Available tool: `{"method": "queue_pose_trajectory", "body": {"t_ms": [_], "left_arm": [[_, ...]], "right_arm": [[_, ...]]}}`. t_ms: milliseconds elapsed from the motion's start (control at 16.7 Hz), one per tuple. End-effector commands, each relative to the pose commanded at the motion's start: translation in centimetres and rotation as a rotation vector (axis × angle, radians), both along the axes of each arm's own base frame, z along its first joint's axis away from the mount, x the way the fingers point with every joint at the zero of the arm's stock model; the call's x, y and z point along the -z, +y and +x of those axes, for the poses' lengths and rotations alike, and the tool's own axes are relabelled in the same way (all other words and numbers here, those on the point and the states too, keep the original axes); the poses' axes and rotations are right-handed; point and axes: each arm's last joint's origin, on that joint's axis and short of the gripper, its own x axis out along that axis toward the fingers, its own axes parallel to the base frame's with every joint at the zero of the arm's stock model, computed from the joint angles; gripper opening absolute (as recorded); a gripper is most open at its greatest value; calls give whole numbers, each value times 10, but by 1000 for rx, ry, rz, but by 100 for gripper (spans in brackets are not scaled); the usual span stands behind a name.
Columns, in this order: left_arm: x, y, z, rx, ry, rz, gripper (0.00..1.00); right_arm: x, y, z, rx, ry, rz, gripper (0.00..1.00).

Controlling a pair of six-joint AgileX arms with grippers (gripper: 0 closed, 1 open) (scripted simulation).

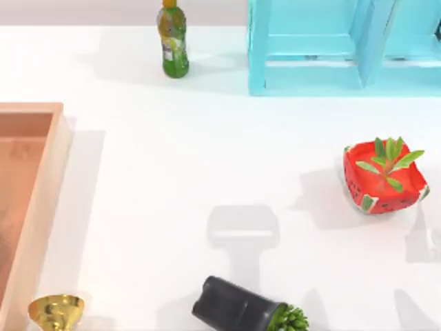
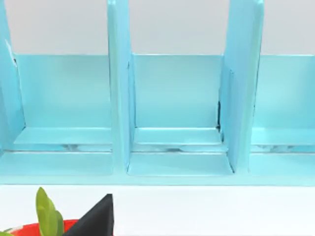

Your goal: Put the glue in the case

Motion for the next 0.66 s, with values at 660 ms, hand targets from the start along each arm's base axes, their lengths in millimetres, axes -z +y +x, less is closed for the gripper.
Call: {"method": "queue_pose_trajectory", "body": {"t_ms": [660], "left_arm": [[0,0,0,0,0,0,100]], "right_arm": [[0,0,0,0,0,0,100]]}}
